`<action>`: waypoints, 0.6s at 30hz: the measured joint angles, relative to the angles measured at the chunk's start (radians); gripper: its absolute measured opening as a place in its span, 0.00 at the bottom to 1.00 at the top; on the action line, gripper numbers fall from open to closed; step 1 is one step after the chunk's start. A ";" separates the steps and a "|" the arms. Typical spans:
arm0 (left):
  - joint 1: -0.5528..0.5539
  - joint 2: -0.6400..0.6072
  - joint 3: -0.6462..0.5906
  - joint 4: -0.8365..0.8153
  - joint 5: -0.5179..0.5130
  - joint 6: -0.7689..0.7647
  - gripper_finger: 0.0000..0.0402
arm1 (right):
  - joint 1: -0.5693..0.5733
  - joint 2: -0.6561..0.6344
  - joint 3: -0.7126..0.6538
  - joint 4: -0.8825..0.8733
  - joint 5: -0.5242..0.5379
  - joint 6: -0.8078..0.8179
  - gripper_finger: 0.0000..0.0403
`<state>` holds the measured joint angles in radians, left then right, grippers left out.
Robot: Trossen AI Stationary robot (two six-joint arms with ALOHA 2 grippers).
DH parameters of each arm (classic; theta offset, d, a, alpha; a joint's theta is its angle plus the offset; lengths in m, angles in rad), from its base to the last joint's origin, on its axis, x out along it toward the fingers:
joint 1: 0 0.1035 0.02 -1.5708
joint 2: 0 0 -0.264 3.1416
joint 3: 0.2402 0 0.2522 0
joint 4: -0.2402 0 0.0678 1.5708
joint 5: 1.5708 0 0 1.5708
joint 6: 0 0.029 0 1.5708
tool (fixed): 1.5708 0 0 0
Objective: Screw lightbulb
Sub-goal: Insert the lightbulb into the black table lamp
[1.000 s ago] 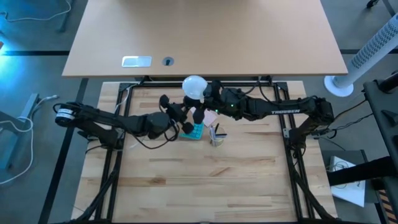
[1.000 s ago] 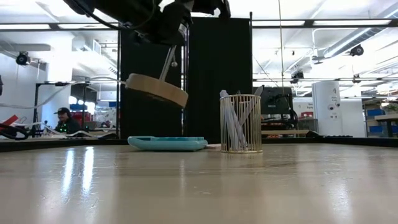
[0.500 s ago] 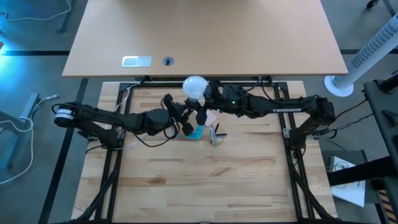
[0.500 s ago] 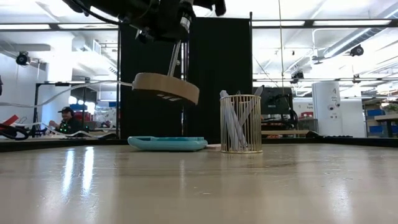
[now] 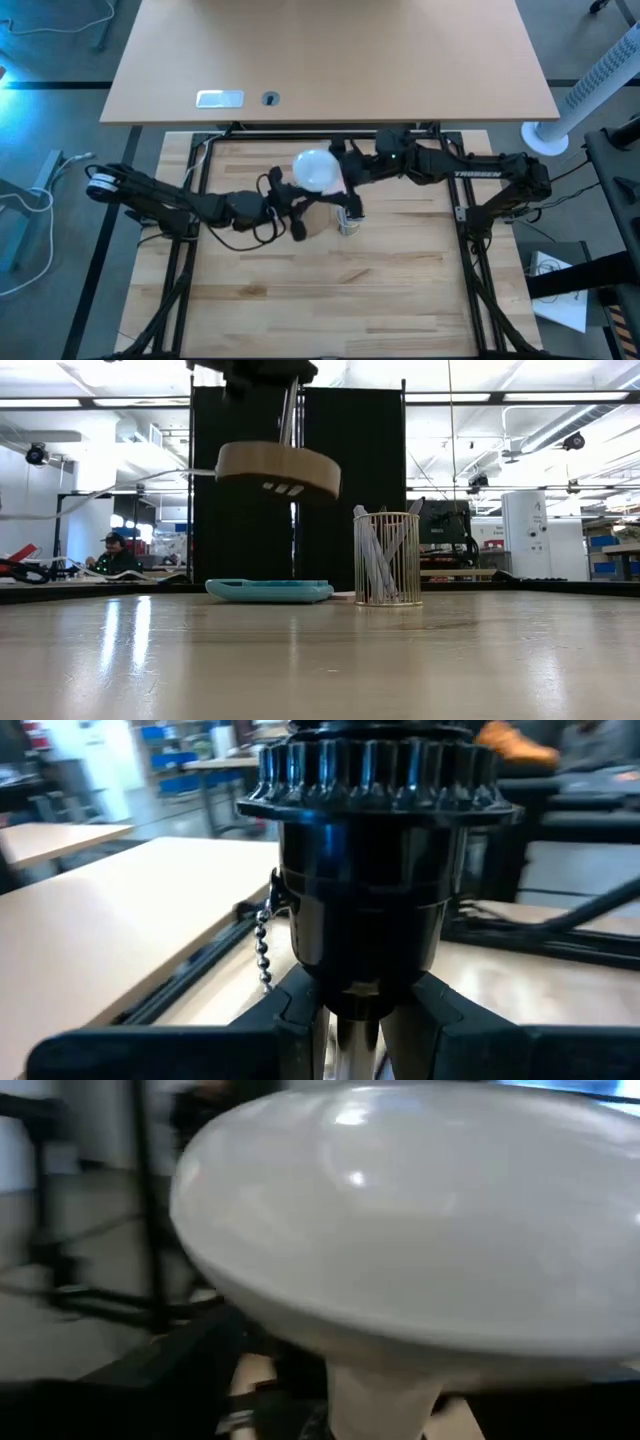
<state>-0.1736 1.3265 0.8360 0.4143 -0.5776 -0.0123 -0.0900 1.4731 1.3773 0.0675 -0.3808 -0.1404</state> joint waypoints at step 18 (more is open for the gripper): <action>-0.136 0.111 0.042 0.152 0.047 -0.027 0.15 | 0.000 0.020 0.000 -0.006 -0.559 -0.090 0.71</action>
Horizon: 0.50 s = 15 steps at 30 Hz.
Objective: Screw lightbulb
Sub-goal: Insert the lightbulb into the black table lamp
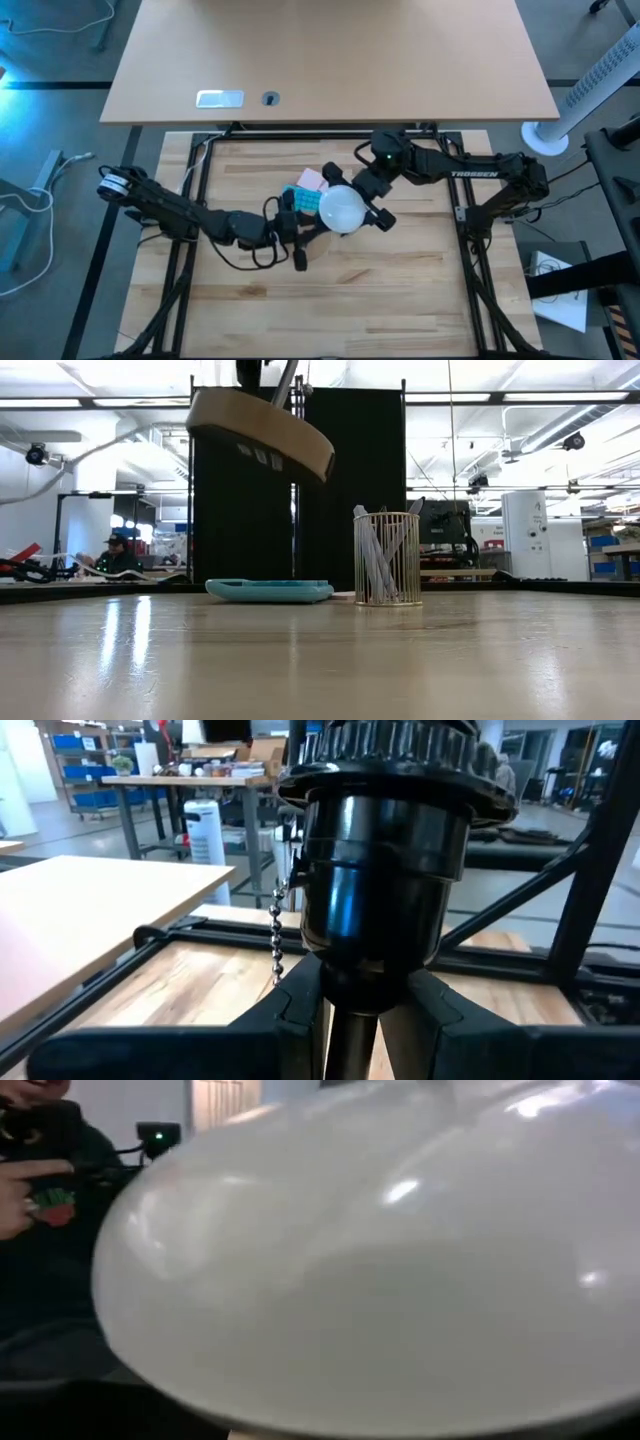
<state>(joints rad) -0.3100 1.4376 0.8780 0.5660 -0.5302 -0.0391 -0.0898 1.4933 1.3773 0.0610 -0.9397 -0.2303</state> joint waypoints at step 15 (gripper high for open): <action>-0.005 0.001 0.023 -0.005 0.043 -0.001 0.15 | 0.000 0.000 0.000 0.004 -0.072 -0.058 0.67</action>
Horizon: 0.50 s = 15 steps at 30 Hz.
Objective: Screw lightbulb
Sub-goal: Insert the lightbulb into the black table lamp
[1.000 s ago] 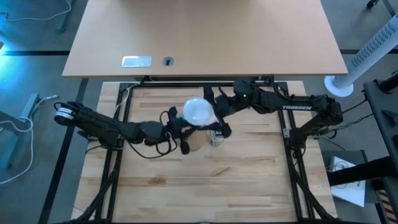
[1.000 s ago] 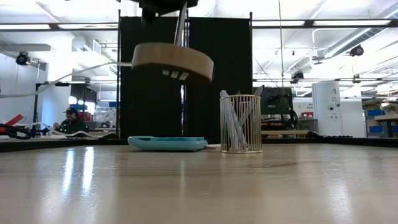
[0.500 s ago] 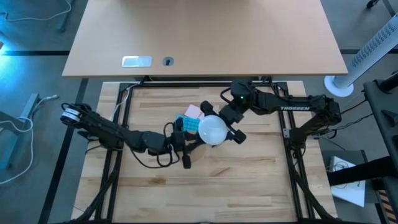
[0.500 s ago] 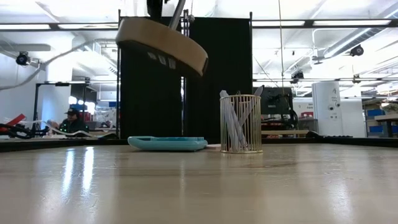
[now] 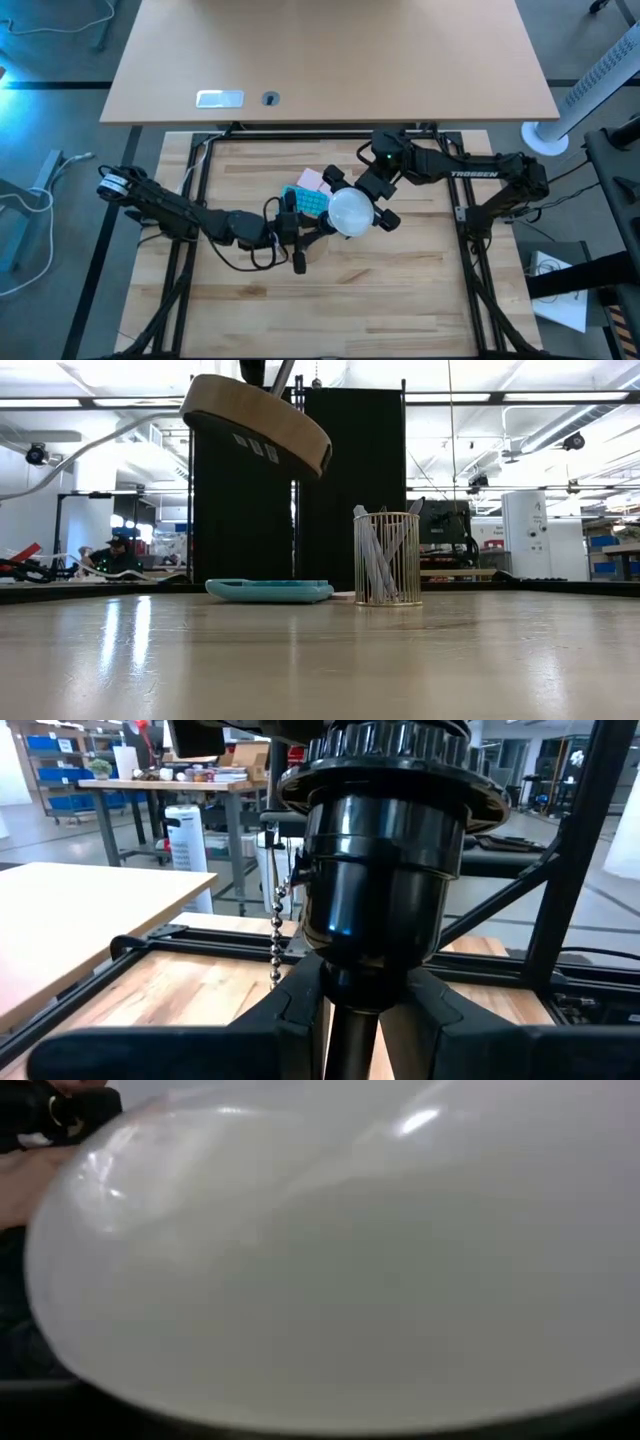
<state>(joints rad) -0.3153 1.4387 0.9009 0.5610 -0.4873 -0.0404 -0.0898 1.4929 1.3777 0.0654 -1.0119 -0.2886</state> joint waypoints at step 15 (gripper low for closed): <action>-0.001 -0.007 0.000 0.022 -0.002 0.013 0.15 | 0.005 0.000 0.001 0.058 0.045 0.052 0.57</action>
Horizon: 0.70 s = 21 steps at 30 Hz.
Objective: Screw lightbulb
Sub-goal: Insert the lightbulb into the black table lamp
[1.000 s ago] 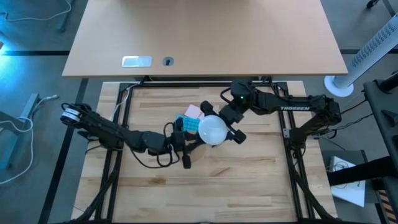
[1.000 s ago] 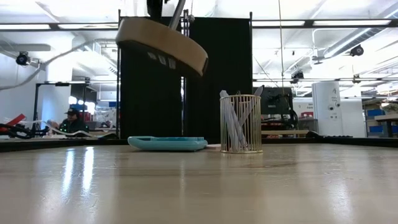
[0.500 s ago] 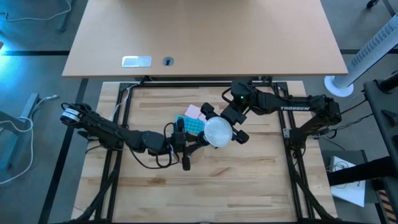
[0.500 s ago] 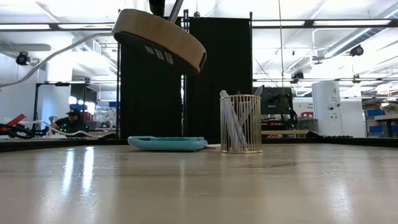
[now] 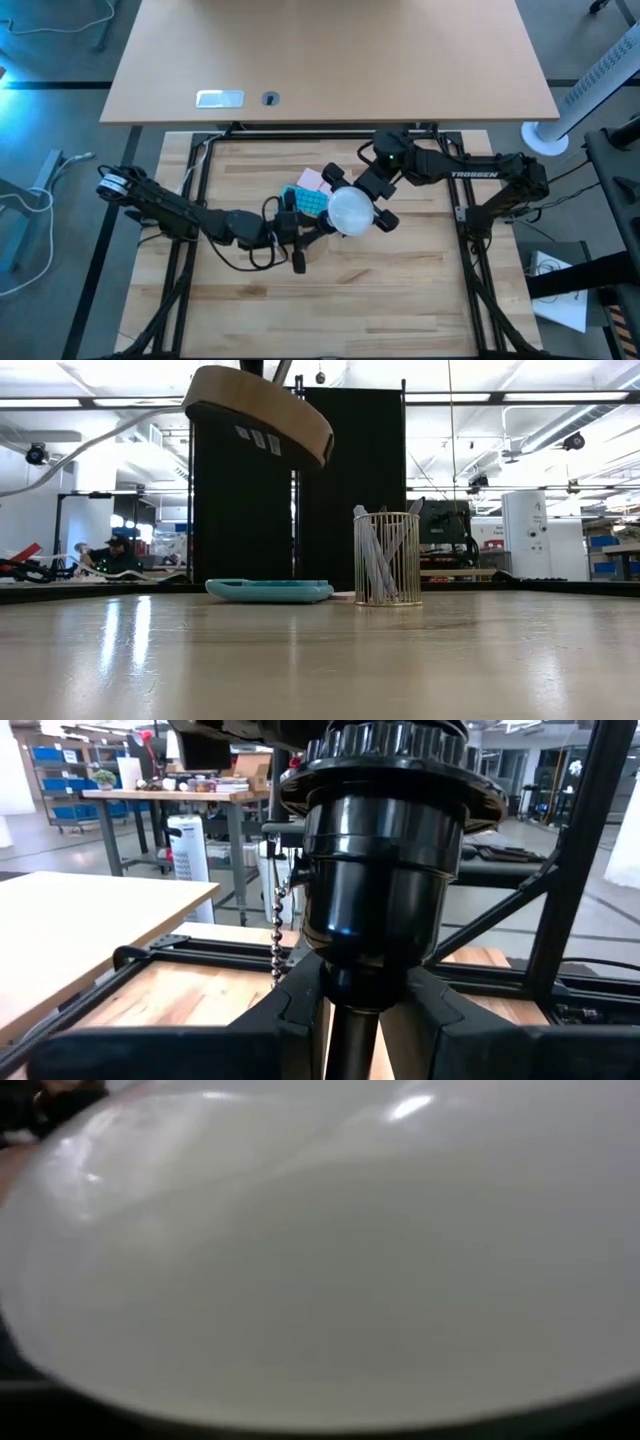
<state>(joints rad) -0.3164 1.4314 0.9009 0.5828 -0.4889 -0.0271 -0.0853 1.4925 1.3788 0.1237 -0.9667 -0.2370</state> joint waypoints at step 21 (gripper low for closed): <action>-0.002 -0.109 0.000 -0.166 -0.217 0.068 0.15 | 0.002 -0.003 0.004 -0.008 0.489 0.108 0.32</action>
<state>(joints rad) -0.3180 1.3220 0.9009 0.4164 -0.7062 0.0407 -0.0835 1.4899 1.3827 0.1162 -0.4773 -0.1292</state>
